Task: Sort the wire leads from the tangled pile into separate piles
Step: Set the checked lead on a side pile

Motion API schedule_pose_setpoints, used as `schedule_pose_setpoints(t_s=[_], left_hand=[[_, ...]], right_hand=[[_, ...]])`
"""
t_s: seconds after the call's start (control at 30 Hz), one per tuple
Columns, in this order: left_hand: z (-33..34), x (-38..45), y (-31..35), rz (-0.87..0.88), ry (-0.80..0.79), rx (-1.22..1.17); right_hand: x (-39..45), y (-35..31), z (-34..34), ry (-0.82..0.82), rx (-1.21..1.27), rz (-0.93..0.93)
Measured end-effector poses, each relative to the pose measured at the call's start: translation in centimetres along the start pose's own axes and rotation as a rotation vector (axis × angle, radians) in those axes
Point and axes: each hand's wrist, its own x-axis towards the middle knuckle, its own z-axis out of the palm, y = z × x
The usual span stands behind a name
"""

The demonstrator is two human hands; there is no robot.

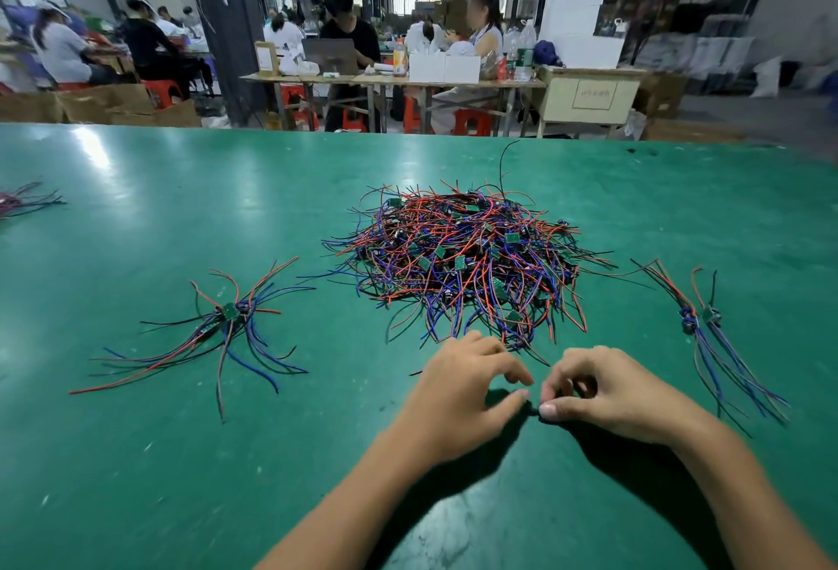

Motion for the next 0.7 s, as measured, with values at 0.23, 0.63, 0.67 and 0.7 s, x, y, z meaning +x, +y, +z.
schedule_pose_setpoints(t_s=[0.23,0.63,0.67,0.7], left_hand=[[0.3,-0.1,-0.2,-0.021,-0.043,0.129],[-4.9,-0.2,-4.1,-0.085,-0.572,-1.136],[-5.0,-0.3,-4.2,-0.028,-0.673,-1.193],[-5.0,-0.4,-4.4,-0.004,-0.743,-1.231]], right_hand=[[0.8,-0.5,1.6,0.128,-0.105,-0.035],[1.2,-0.5,1.8,0.358,0.412,-0.005],[1.3,-0.3,2.1,0.393,0.375,0.01],[1.4,-0.1,2.4,0.445,0.334,0.025]])
